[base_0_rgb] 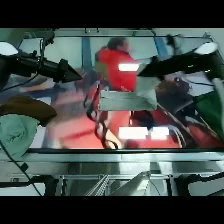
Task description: Fold the shirts.
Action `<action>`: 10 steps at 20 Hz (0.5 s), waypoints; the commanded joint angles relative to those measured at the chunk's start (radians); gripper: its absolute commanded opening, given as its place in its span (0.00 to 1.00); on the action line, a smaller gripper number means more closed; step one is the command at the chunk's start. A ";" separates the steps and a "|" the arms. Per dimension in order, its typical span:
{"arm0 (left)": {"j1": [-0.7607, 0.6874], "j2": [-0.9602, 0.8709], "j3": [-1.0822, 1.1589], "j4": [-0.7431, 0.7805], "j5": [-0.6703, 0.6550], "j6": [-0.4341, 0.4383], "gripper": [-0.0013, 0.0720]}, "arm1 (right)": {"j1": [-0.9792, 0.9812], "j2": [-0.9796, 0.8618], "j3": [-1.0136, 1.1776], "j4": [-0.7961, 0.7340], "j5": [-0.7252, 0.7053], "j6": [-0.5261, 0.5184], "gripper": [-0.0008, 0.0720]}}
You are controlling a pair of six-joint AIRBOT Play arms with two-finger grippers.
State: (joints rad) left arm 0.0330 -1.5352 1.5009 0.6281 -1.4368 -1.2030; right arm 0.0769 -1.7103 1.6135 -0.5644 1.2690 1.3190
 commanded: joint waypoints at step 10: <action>0.168 0.240 -0.516 -0.001 0.024 0.149 0.04 | 0.104 -0.129 0.001 -0.103 -0.063 0.011 0.51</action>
State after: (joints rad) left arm 0.1688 -1.3293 1.0554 0.6285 -1.4315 -1.0714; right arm 0.2798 -1.8820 1.6138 -0.5957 1.0744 1.3449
